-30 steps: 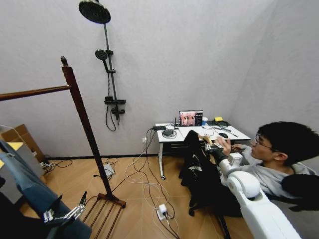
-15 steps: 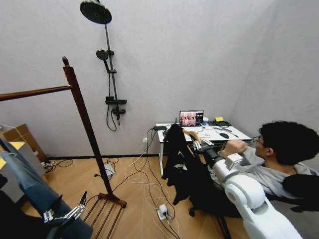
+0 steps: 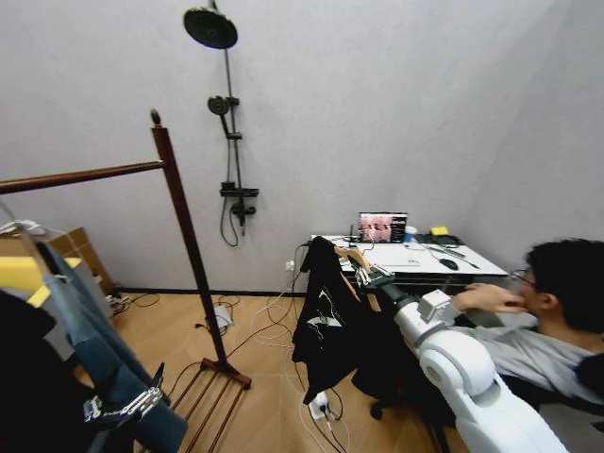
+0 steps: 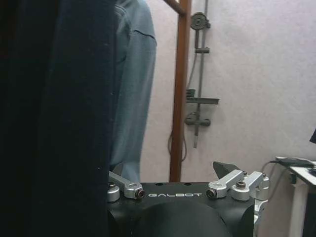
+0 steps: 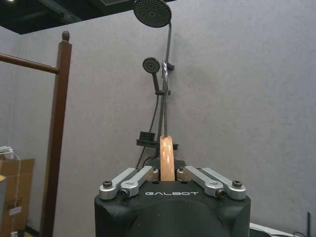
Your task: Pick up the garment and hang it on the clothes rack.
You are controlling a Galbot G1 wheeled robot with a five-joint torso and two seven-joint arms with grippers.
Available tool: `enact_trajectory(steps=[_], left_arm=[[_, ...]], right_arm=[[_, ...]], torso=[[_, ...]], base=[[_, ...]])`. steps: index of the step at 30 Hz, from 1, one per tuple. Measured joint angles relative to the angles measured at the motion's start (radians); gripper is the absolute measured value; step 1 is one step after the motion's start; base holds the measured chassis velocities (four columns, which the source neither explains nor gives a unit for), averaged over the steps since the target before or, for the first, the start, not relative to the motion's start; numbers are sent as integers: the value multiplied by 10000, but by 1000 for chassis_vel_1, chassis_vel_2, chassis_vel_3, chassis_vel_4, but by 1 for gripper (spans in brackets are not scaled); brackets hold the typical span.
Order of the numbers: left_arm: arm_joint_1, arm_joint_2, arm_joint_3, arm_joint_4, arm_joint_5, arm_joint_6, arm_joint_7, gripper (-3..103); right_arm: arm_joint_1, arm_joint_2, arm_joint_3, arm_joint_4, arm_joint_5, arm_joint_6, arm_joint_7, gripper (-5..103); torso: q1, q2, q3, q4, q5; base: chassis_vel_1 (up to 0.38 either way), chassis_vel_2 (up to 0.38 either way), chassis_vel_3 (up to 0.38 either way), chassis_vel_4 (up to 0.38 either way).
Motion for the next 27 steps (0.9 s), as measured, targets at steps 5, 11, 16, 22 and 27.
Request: enact_trajectory(steps=[5, 11, 16, 22, 27], left_arm=[[0, 0, 0, 0, -1, 0, 1, 100], [0, 0, 0, 0, 0, 0, 2, 100], [0, 0, 0, 0, 0, 0, 3, 100], [0, 0, 0, 0, 0, 0, 6, 100], [0, 0, 0, 0, 0, 0, 7, 100]], right_arm=[[47, 21, -58, -18, 51, -24, 10, 10], [48, 35, -168, 24, 80, -41, 10, 10], [95, 32, -241, 176, 164, -72, 14, 10], [270, -8, -209, 209, 309, -130, 29, 10], [339, -12, -118, 91, 348, -130, 31, 10]], torso=[[0, 0, 0, -1, 1], [-1, -1, 0, 0, 0], [0, -1, 0, -1, 0], [0, -1, 0, 0, -1], [0, -1, 0, -3, 0]], base=[[128, 99, 120, 112], [134, 128, 130, 121], [132, 126, 131, 133], [136, 129, 130, 126], [128, 122, 117, 129]])
